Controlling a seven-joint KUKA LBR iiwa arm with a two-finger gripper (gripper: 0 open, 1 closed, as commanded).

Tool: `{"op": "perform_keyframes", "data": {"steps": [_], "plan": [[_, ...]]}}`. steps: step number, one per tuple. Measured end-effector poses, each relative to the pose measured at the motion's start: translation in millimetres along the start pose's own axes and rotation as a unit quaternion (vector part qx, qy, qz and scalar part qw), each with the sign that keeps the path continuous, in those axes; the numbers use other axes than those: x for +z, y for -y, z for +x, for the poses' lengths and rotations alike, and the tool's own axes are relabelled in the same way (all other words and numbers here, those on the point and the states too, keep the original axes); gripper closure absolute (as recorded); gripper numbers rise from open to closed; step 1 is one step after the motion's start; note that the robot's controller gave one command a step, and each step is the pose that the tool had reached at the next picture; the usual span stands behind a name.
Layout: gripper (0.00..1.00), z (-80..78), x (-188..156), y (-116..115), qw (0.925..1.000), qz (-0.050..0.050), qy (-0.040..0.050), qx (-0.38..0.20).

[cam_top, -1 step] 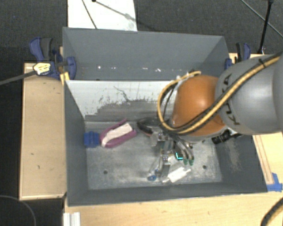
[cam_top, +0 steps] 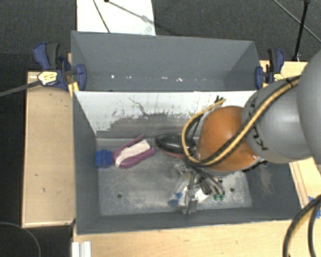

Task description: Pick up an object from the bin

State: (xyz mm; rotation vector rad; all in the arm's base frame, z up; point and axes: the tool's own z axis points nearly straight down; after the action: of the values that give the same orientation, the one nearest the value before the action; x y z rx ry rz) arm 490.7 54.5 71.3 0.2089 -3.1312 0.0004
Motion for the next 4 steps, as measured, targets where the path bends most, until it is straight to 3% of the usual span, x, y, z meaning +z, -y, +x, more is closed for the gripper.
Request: {"op": "perform_keyframes", "data": {"steps": [1, 2, 3, 4], "plan": [[0.00, -27.2, 0.9, -5.3, 1.0000, 0.000, 0.0042, -0.008], [1.00, -26.0, 0.9, -5.2, 1.0000, 0.000, 0.0029, -0.005], [1.00, -48.1, -124.7, 0.8, 0.9998, 0.000, 0.0079, -0.016], [1.00, -45.7, -77.1, -12.1, 0.9964, 0.000, 0.0011, 0.085]]}}
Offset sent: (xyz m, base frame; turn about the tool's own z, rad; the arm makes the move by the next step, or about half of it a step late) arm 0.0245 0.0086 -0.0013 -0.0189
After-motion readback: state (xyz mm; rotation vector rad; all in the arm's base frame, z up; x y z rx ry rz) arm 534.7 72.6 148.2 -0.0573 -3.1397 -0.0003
